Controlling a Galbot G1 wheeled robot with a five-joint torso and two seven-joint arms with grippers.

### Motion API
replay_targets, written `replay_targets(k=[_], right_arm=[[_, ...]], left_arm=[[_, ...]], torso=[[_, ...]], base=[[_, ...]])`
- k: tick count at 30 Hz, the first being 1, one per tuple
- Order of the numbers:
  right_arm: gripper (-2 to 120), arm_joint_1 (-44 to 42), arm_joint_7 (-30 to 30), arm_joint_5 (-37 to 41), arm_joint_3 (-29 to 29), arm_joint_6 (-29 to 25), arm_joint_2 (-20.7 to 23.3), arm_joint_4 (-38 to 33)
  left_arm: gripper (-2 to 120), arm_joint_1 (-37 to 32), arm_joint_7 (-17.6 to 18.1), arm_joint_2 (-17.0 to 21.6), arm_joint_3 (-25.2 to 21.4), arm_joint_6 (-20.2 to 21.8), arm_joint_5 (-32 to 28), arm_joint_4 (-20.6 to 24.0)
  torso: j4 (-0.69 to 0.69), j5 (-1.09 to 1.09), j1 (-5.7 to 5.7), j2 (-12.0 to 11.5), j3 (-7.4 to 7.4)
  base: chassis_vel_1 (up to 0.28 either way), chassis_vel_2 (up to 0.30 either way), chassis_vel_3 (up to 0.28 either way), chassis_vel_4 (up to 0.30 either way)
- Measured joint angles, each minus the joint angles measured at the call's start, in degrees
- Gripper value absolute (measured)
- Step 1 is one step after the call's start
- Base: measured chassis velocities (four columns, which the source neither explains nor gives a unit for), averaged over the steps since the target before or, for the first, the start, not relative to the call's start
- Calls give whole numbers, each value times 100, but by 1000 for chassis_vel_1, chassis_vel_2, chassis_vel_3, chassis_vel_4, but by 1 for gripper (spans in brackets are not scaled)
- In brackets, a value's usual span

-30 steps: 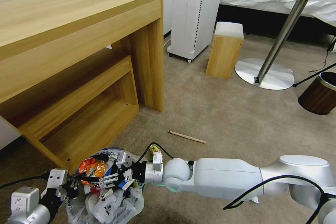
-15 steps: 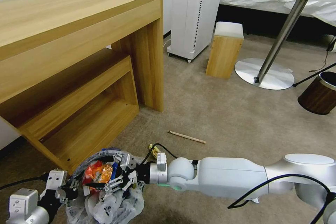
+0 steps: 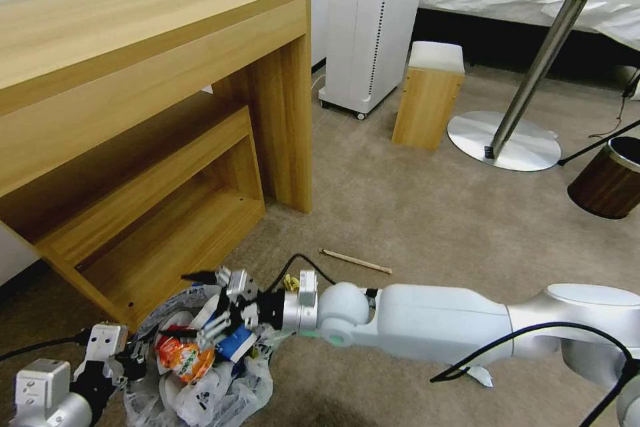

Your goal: Pick up the trash bin and place the garbage on the floor into it.

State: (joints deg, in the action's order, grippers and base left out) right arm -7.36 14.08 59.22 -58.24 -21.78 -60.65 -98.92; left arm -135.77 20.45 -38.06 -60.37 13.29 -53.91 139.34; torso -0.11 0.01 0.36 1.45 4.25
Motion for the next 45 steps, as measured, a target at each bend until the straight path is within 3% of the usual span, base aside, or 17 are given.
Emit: replay_targets(k=[2,5,6,9,11,13,14,17,18,21,25,31,36,45], right_arm=[[100,23,-33,-1,232,28,168,-75],[100,-88,-379,-131,1088,158,793,-107],[100,-88,-379,-131,1088,158,793,-107],[100,-643,-1052,-405,1890,241,1313,-108],[100,-793,-1206,-488,2073,297,1411,-125],[100,-1649,-2046,-932,2960,621,1781,-148],[100,-1649,-2046,-932,2960,621,1781,-148],[100,-2522,-2913,-1233,3868,818,2070,-190],[100,-2522,-2913,-1233,3868,818,2070,-190],[100,-3258,-3104,-1577,4625,966,2310,-331],[100,-3818,-3173,-1865,5088,1058,2386,-395],[100,-5117,-3791,-2197,6312,1411,2280,-534],[100,-5963,-3664,-2545,7200,1386,2083,-568],[100,-6527,-3345,-2892,7765,1198,1931,-45]], left_arm=[[0,-1,-20,-6,-5,0,22,-5],[0,89,-46,18,39,2,43,-56],[0,89,-46,18,39,2,43,-56],[0,230,-66,35,154,-10,66,-100],[0,258,-73,39,178,-16,83,-114],[0,387,-109,51,308,-41,170,-156],[0,387,-109,51,308,-41,170,-156],[0,458,-187,15,414,-62,290,-199],[0,458,-187,15,414,-62,290,-199],[0,488,-224,60,434,-74,354,-232],[0,542,-224,61,511,-78,412,-254],[0,560,-206,-115,625,-72,634,-257],[0,498,38,-351,592,15,665,-140],[0,350,138,-675,432,17,764,-110]], torso=[[1,0,0,0,0],[-2,1,0,0,0],[-2,1,0,0,0],[-1,2,0,0,0],[-2,2,0,0,1],[-4,2,0,0,0],[-4,2,0,0,0],[-4,2,0,0,0],[-4,2,0,0,0],[-1,1,0,0,-1],[-2,1,0,0,0],[-1,1,0,0,0],[-1,2,0,0,0],[-2,0,0,0,0]], base=[[0,0,0,0],[0,0,0,0],[0,0,0,0],[0,0,0,0],[0,0,0,0],[0,0,0,0],[0,0,0,0],[0,0,0,0],[0,0,0,0],[0,0,0,0],[0,0,0,0],[0,0,0,0],[0,0,0,0],[0,0,0,0]])
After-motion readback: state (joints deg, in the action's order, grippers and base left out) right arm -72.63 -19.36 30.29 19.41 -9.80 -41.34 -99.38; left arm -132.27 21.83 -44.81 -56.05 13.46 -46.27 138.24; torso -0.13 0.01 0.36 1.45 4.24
